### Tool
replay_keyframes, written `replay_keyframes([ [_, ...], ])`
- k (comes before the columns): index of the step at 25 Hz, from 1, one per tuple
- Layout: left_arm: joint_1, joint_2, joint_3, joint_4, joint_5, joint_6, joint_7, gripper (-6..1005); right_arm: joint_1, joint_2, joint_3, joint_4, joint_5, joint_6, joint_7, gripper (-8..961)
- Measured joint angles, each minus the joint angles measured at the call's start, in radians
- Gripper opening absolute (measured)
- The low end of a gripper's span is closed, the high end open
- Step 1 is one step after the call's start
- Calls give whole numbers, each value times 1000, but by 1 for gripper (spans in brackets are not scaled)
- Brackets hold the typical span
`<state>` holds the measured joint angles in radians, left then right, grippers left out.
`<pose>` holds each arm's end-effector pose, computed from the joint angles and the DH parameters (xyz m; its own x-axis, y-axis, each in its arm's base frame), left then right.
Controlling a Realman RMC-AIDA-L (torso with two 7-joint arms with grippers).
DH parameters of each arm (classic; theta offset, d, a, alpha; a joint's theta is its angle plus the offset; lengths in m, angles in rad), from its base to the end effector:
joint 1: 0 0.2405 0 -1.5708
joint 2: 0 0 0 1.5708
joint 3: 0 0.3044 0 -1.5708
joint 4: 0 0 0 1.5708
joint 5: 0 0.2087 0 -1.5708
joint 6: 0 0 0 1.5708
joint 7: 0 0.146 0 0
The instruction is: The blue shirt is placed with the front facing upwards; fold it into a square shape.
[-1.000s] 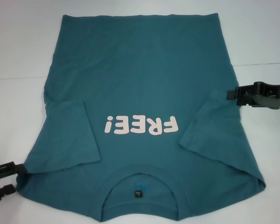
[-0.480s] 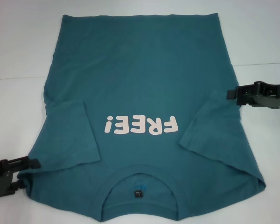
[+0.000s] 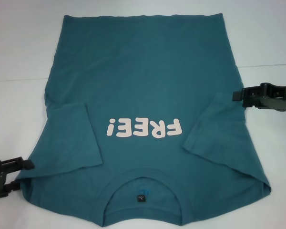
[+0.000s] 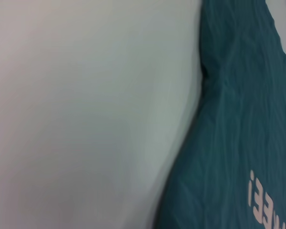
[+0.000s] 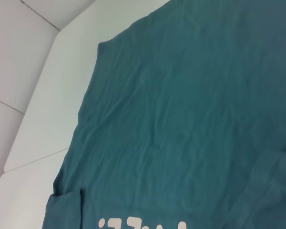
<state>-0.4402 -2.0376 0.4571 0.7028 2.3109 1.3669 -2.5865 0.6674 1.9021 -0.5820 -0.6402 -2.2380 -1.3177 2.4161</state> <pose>-0.3981 0.3315 0.0165 -0.2846 0.8110 0.5111 0.9586 0.2392 0.1543 0.3283 0.4302 0.0631 0.1441 -0.8270 -0.5434 -0.9886 -0.1442 -0.0426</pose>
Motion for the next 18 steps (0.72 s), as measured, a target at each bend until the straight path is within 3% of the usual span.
replay_keyframes([
  [18, -36, 1, 38, -20, 44, -44, -29, 760, -3, 0, 9, -3, 0, 2, -2, 506],
])
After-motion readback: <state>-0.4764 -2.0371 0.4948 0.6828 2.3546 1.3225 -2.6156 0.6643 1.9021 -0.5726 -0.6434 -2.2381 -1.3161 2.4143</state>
